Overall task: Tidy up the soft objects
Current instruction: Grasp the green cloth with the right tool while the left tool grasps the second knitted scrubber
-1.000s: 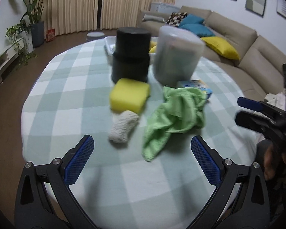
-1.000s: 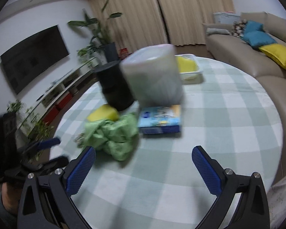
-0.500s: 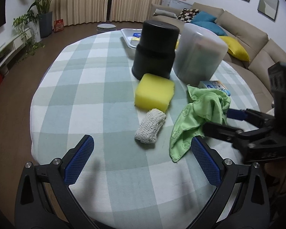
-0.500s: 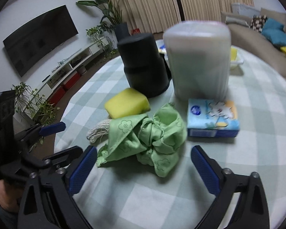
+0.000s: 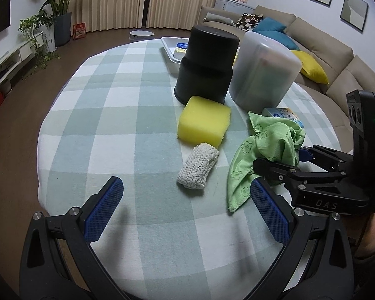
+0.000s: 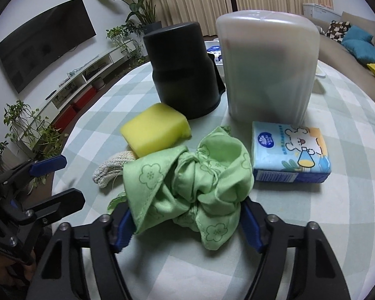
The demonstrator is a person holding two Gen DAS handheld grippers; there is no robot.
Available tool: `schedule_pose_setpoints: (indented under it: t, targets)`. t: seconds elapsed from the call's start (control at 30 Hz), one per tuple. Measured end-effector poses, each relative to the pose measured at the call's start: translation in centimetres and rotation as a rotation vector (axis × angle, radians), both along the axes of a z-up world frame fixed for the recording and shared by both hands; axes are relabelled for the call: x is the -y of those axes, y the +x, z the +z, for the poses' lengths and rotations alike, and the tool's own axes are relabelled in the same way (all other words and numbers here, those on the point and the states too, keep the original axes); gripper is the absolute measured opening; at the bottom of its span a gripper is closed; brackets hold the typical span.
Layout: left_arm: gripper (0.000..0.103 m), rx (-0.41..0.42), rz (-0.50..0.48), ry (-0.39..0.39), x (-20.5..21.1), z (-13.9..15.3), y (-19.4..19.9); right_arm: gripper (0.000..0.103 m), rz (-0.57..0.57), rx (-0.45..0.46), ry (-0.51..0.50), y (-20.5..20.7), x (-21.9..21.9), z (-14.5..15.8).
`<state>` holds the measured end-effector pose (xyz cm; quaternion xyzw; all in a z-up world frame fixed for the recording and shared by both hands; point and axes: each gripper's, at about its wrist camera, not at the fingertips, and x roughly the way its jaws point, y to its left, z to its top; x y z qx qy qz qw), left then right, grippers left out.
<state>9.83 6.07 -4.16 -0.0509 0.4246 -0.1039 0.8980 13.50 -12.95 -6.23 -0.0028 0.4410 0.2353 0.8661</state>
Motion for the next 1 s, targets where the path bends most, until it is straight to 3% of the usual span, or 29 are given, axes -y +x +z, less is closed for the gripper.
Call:
schedule_pose_setpoints:
  t: [0.13,0.27,0.5,0.57,0.63,1.0]
  targets:
    - [0.103,0.004,-0.001,-0.013,0.1,-0.1,0.1,0.059,0.000,0.010,-0.008,-0.1,0.3,0.0]
    - [0.103,0.000,-0.010,-0.018,0.4,-0.3,0.4,0.038,0.002,0.021,-0.004,-0.4,0.7,0.2]
    - [0.102,-0.024,-0.046,0.000,1.7,-1.0,1.1,0.031,-0.020,0.104,-0.029,-4.2,3.4,1.3]
    - [0.095,-0.031,-0.041,0.026,2.0,-1.3,1.3,0.031,-0.037,0.109,-0.011,-5.3,4.7,1.5]
    - [0.053,-0.062,-0.048,0.037,2.2,-1.8,1.6,0.031,-0.047,0.116,0.003,-6.1,5.6,1.7]
    - [0.052,-0.046,-0.066,0.056,2.7,-2.0,1.6,0.032,-0.044,0.106,0.012,-6.5,6.4,1.3]
